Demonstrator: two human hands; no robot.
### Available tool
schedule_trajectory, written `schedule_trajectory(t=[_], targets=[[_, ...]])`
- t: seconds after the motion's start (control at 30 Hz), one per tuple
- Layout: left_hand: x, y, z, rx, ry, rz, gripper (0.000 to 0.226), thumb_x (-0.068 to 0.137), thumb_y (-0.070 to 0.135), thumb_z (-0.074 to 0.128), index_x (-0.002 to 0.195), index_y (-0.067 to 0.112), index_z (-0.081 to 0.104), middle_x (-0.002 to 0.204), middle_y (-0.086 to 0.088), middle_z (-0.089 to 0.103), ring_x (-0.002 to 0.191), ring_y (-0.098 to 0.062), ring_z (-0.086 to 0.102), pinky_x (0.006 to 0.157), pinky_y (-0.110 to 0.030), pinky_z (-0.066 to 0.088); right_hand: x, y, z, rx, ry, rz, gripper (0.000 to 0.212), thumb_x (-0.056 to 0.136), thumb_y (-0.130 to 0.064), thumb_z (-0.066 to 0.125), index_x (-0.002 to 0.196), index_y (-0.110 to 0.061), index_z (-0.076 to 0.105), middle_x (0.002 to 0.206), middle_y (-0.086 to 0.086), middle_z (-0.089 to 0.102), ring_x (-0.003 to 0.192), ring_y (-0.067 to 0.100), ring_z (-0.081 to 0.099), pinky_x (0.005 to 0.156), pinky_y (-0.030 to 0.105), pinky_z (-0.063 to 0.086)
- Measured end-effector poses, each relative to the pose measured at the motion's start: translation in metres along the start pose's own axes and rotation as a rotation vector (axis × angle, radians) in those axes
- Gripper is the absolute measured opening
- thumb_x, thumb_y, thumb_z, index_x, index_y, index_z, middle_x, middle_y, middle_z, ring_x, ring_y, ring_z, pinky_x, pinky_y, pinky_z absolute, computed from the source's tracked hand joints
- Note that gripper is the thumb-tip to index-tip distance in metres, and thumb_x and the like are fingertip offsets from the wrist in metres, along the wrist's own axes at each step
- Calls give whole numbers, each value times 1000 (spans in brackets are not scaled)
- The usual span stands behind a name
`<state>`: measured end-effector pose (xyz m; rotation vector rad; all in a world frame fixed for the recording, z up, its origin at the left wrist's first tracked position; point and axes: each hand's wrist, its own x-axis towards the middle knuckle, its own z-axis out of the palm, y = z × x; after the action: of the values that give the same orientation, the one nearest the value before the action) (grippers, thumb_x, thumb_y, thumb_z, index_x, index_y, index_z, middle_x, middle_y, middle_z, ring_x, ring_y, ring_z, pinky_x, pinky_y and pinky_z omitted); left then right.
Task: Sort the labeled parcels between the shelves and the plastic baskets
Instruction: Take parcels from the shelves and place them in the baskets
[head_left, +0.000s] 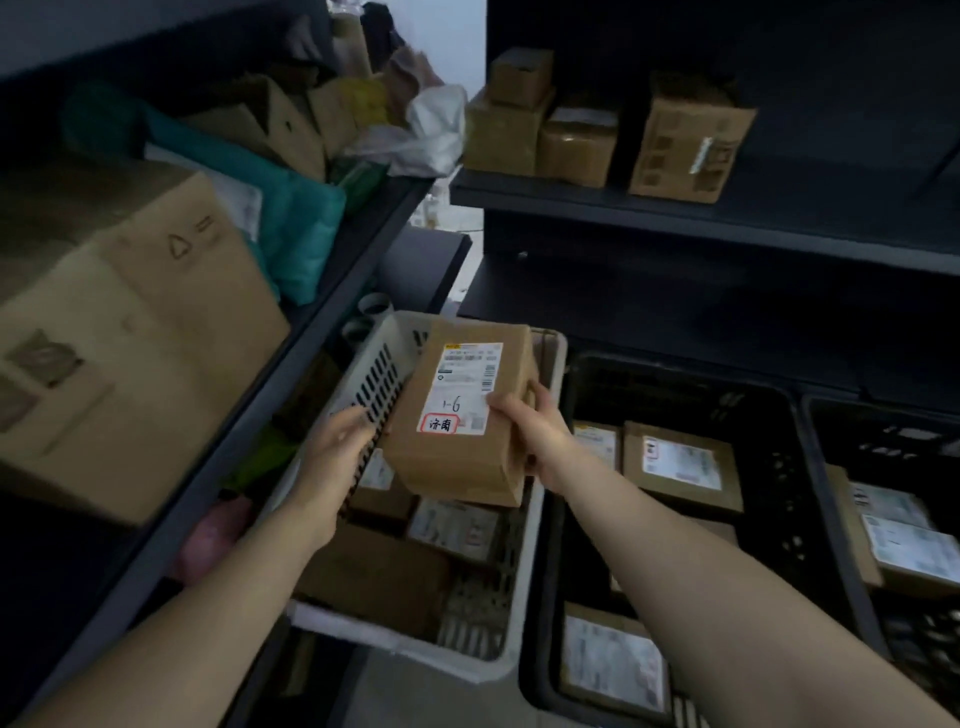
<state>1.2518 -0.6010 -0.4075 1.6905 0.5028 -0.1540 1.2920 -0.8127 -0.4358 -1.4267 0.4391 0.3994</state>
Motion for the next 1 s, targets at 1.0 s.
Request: schedule_trajectory(t=[1.0], targets=[[76,-73,0,-439,-182,-620,62,68,63,63,117,24,59,117,-15,63,108,-36,56,84,-53,47,79,13,41,-213,-298,233,33,89,-52,58,106,-23,63,102,4,72,90,19,69,76,32,54]])
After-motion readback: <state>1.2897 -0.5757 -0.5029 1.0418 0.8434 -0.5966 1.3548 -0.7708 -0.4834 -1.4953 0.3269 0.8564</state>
